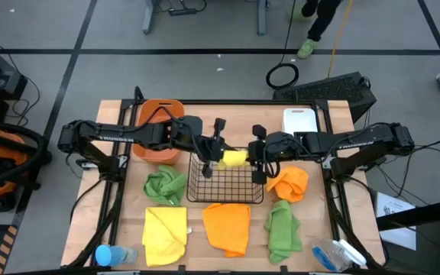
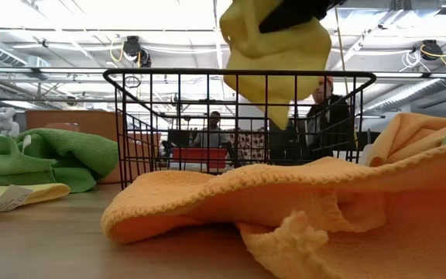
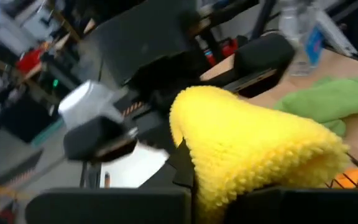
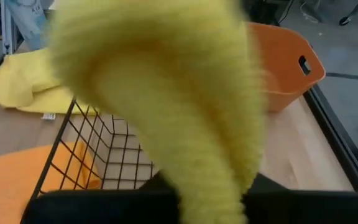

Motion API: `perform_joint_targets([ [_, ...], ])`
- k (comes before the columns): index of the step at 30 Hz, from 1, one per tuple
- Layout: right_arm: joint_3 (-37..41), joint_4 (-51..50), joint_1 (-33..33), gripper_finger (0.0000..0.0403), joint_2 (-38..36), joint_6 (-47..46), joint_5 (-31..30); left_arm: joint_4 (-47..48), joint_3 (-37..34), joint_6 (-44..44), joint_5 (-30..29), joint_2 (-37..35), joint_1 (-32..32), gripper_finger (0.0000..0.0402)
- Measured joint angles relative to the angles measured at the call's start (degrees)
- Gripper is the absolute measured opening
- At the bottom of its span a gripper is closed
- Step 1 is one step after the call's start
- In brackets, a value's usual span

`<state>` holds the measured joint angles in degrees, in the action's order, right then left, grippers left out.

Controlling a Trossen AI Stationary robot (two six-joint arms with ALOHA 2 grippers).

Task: Sort microfiber towel by color & place in baskets
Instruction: Put the top yellow microfiber towel into the white bin

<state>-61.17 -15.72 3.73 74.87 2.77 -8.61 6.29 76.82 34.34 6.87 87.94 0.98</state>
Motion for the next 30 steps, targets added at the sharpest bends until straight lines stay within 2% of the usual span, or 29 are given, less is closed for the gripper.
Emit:
perform_joint_targets([
  [3,0.0,-0.72,0.0,0.0017,-0.02,-0.4,-0.03,0.83,0.0,-2.89,-2.58,0.0,0.06,0.0066],
  [8,0.07,-5.78,0.02,0.0005,-1.03,-0.78,-0.35,3.32,0.0,-8.82,-6.07,-0.1,0.03,0.0177],
  [12,0.09,-9.43,0.02,0.0004,-4.04,-2.24,-2.15,10.0,0.02,-9.93,-10.64,-1.15,0.06,0.0256],
  [15,0.09,-11.29,0.02,0.0003,-7.5,-2.53,-4.11,15.4,-0.02,-11.24,-14.19,-1.79,0.14,0.0293],
  [19,0.09,-14.07,-0.05,0.0002,-12.71,-2.49,-7.55,18.45,0.0,-13.74,-15.64,-1.98,0.56,0.0308],
  [25,0.09,-21.06,-2.28,0.0001,-20.54,-2.62,-13.67,20.9,-1.4,-17.21,-15.74,-1.97,0.65,0.0302],
  [30,0.09,-25.06,-6.17,0.0001,-25.31,-4.02,-13.98,20.77,-2.48,-19.81,-15.71,-1.92,0.65,0.0297],
])
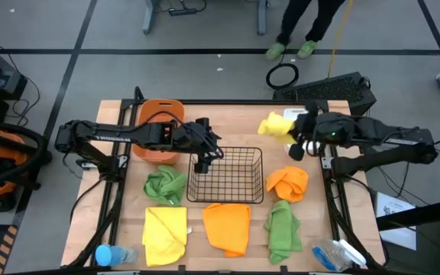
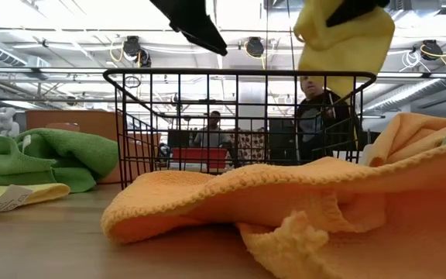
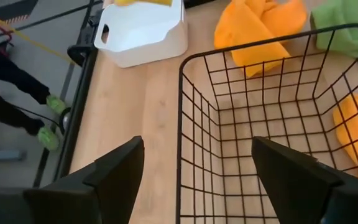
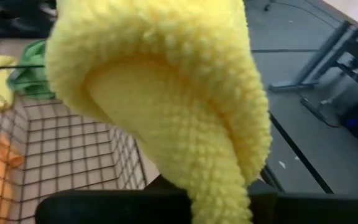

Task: Sort microfiber towel by color & place in baskets
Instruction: Put the top yellow microfiber towel into the white bin

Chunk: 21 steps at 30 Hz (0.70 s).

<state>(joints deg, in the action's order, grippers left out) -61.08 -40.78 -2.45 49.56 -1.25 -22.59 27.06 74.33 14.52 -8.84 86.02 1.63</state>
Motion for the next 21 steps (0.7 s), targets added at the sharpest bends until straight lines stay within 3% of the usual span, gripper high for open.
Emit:
perform_joint_targets([
  [10,0.57,-4.93,-5.79,0.0,-2.76,-1.02,-0.29,-6.99,-7.2,-3.94,0.42,0.0,0.0,0.0296],
  [17,6.9,-3.73,-12.9,0.0,-2.86,-4.17,-7.05,-13.31,-8.2,-4.99,0.49,0.0,-1.91,0.0296],
  [21,9.3,-3.74,-17.06,0.0,-2.84,-7.87,-7.33,-15.21,-8.2,-5.09,0.72,0.0,-2.91,0.0296],
])
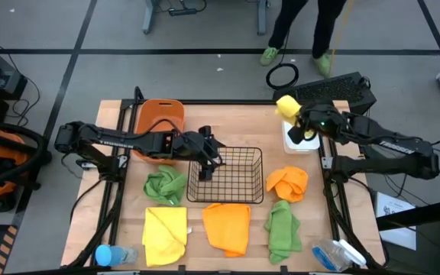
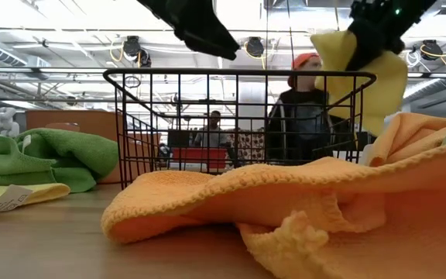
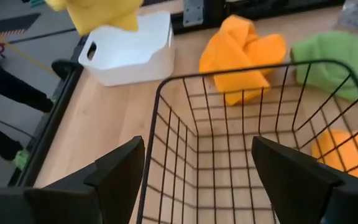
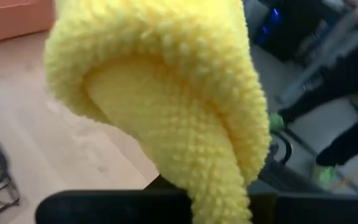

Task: Sort microfiber towel by color & place in baskets
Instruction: Put the top yellow microfiber towel into the white bin

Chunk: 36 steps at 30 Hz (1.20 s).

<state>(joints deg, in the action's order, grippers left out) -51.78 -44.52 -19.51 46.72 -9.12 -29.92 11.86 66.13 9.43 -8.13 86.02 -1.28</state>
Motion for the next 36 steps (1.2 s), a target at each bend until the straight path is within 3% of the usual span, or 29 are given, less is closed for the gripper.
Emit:
perform_joint_targets([
  [11,7.71,0.82,-6.79,0.0,0.11,-9.07,-0.04,-1.09,0.02,-3.04,-0.8,0.0,-3.12,0.0296],
  [19,15.82,9.89,-12.02,0.0,0.13,-14.95,1.47,-1.12,0.02,-3.12,-0.91,0.0,-4.47,0.0296],
  [26,19.98,11.83,-14.85,0.0,0.53,-19.49,-1.98,-1.16,0.04,-3.12,-0.93,0.0,-4.5,0.0296],
  [36,25.93,14.45,-15.82,0.0,3.75,-24.79,-1.22,-1.13,0.05,-3.1,-0.93,0.0,-4.5,0.0296],
])
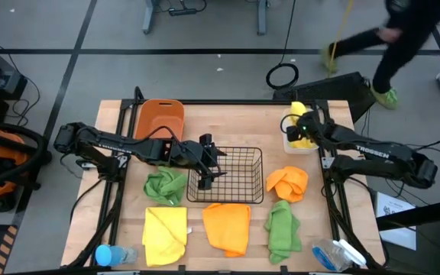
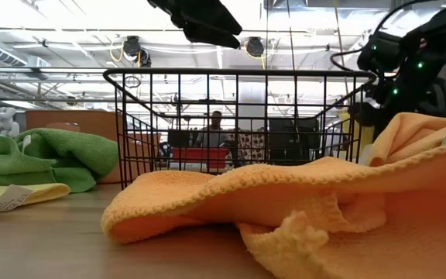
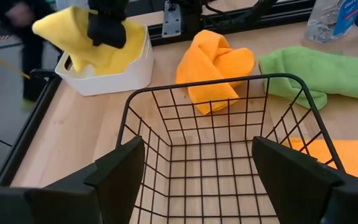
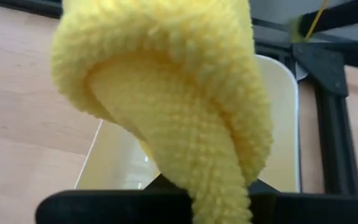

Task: Sort microfiber towel by color & place in baskets
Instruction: Put the top yellow microfiber towel into the white bin

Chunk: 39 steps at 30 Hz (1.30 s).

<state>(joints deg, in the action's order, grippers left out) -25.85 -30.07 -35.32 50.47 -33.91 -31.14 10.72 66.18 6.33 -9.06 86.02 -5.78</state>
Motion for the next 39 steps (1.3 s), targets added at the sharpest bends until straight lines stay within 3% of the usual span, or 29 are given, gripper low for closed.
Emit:
perform_joint_targets([
  [13,0.97,-0.09,-0.01,0.0047,4.4,-3.08,0.4,0.24,0.01,-0.02,0.81,0.0,-0.15,0.0296],
  [25,-3.57,-8.8,0.05,0.0169,2.08,-2.88,0.88,0.87,0.01,0.07,1.33,0.0,-1.77,0.0296],
  [31,-8.58,-13.77,0.17,0.0221,0.71,-2.51,5.29,1.01,0.01,0.09,1.39,0.0,-1.86,0.0296],
  [35,-11.61,-17.05,0.17,0.0234,0.62,-1.68,6.42,1.19,0.01,0.09,1.53,0.0,-1.86,0.0296],
  [39,-12.91,-14.77,0.19,0.0217,0.64,0.66,7.5,1.25,0.01,0.09,1.53,0.0,-1.86,0.0296],
])
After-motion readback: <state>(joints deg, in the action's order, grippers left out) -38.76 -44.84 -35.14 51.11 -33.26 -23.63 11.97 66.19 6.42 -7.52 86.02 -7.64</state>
